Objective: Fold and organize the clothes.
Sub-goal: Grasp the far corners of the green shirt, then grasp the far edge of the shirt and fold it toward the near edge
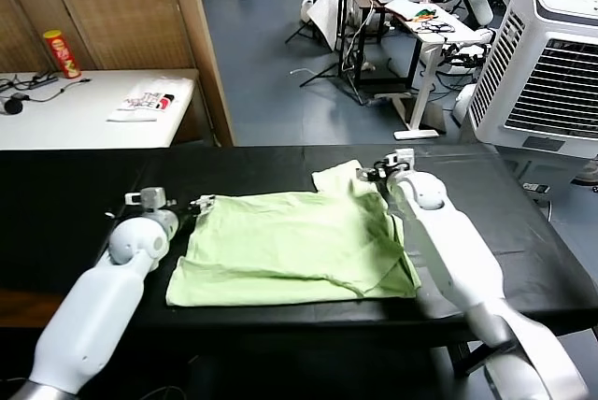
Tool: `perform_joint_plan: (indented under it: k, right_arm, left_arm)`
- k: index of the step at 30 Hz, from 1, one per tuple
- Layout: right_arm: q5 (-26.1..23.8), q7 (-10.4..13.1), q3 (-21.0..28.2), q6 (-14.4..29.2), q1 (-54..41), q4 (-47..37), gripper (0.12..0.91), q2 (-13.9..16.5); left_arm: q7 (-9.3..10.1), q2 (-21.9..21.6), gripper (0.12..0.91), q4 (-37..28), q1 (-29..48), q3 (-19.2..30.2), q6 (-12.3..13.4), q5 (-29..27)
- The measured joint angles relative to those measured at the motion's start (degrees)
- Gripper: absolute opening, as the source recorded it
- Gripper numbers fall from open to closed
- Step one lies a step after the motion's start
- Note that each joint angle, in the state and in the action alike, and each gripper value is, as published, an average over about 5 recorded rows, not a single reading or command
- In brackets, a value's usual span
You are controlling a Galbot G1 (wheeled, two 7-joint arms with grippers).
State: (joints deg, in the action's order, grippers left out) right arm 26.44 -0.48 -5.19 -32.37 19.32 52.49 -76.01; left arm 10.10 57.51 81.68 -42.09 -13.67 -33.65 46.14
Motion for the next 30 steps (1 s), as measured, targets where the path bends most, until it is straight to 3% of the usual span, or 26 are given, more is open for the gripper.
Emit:
perform_joint_plan:
  k: [3,5,15,18,24,30]
  right_arm:
    - [-0.11,0.03,-0.04,-0.07,-0.10,-0.82,0.752,-0.70]
    - [-0.13,0.05,-0.09,-0.24,-0.04,-1.01,0.695,-0.95]
    - [-0.09,-0.15,-1.05,-0.10,1.06,-0.46,0.212,-0.87]
    - [0.02,-0.33,-1.41,1.01,1.71,0.25,0.135,-0.44]
    - [1.33,-0.78,-2.10,2.80,3.59,4.05,0.123,1.29]
    - [6.70,0.25,-2.76,0.68,7.20,14.04,0.123,5.44]
  left_arm:
    - [-0.46,0.10,0.786,-0.30,0.04,0.02,0.27,-0.07]
    - [-0.86,0.14,0.734,-0.38,-0.01,-0.01,0.52,-0.10]
    - [-2.40,0.36,0.223,0.81,-0.84,-0.52,1.81,0.03]
    - [-2.42,0.59,0.132,0.91,-0.84,-0.61,2.09,-0.04]
    - [-2.30,1.12,0.125,1.83,-1.44,-1.60,2.96,-0.70]
    - [-2.00,0.73,0.125,4.64,-3.76,-3.69,4.08,-2.05]
